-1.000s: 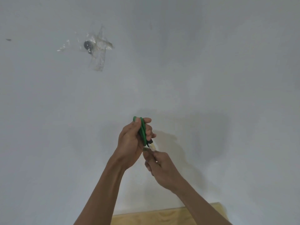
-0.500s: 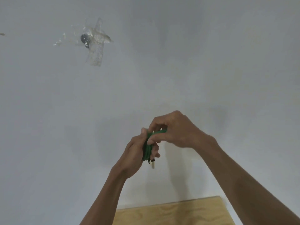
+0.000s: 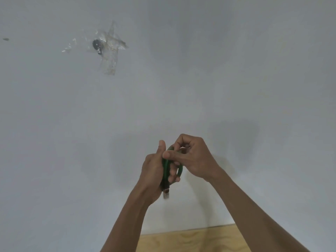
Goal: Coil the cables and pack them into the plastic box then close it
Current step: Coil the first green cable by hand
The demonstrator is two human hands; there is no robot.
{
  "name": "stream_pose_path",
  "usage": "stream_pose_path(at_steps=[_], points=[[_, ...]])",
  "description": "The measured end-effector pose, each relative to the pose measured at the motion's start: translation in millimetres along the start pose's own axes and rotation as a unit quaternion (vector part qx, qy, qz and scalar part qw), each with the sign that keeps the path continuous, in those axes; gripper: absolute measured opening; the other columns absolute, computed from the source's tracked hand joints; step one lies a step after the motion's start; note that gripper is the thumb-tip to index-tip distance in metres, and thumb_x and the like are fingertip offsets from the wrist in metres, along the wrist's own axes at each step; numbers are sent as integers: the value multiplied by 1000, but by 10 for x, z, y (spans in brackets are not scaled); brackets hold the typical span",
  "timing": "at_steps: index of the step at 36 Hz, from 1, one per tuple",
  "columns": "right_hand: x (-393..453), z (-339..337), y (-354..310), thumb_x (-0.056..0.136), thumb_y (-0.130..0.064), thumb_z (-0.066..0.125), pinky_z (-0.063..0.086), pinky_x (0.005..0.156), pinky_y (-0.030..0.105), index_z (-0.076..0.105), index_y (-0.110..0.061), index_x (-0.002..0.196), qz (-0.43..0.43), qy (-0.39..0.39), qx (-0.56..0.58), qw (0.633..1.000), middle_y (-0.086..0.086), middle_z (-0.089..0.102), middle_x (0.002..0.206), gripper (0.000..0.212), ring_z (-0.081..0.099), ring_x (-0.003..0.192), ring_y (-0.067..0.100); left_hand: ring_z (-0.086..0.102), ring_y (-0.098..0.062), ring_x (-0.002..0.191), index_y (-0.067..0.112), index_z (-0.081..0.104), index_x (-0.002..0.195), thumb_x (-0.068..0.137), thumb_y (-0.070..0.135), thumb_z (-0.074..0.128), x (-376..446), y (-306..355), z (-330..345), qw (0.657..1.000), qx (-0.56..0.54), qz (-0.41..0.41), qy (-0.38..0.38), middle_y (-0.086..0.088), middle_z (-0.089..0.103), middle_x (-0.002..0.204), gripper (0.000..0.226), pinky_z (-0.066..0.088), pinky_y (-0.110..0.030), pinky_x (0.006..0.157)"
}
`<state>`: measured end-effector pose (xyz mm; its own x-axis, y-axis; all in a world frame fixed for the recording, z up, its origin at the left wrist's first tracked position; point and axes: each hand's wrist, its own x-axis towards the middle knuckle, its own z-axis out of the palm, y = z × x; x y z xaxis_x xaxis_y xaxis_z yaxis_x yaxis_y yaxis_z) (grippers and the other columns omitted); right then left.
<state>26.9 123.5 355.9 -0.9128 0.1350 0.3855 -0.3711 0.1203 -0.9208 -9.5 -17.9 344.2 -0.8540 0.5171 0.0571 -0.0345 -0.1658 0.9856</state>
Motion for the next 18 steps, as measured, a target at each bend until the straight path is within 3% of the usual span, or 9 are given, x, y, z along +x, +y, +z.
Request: stream_pose_path(at_steps=[3, 6, 9, 12, 15, 18], points=[[25, 36, 17, 65, -47, 91, 54, 55, 30, 57, -13, 70, -10, 67, -72, 995, 6, 72, 66, 48, 67, 51, 23, 56, -21, 44, 16, 69, 56, 98, 65, 36, 10, -32, -1, 986, 96, 60, 124, -8, 60, 51, 72, 43, -25, 41], [38, 87, 21, 63, -52, 90, 49, 51, 19, 56, -23, 64, 1, 99, -95, 991, 2, 72, 69, 45, 66, 48, 17, 52, -17, 43, 20, 67, 56, 94, 73, 33, 7, -52, 0, 978, 121, 72, 152, -3, 57, 49, 73, 34, -22, 36], [13, 158, 28, 66, -54, 88, 50, 51, 18, 56, -23, 66, 16, 118, -101, 988, 1, 73, 73, 44, 71, 54, 16, 45, -12, 40, 24, 65, 56, 94, 73, 30, 28, -79, 30, 968, 141, 99, 181, 5, 49, 46, 72, 36, -27, 40], [-30, 179, 50, 79, -48, 81, 57, 64, 21, 64, -24, 76, 21, 103, -132, 986, -8, 75, 80, 29, 73, 71, 7, 42, -8, 34, 26, 67, 56, 96, 69, 32, 69, -88, 21, 957, 151, 96, 229, 10, 53, 43, 68, 33, -24, 36], [-141, 159, 25, 92, -36, 71, 45, 70, 4, 73, -33, 94, -6, 96, -208, 973, -16, 68, 94, 4, 61, 86, -8, 48, -8, 36, 18, 67, 59, 97, 65, 37, 101, -108, -34, 944, 148, 88, 281, 10, 61, 48, 67, 35, -25, 40], [-165, 97, -29, 96, -30, 66, 40, 72, 1, 74, -36, 116, 1, 61, -264, 962, -15, 61, 97, 23, 56, 77, -7, 56, -14, 48, 2, 66, 69, 99, 58, 39, 180, -85, -43, 940, 140, 84, 299, 11, 64, 51, 69, 37, -26, 46]])
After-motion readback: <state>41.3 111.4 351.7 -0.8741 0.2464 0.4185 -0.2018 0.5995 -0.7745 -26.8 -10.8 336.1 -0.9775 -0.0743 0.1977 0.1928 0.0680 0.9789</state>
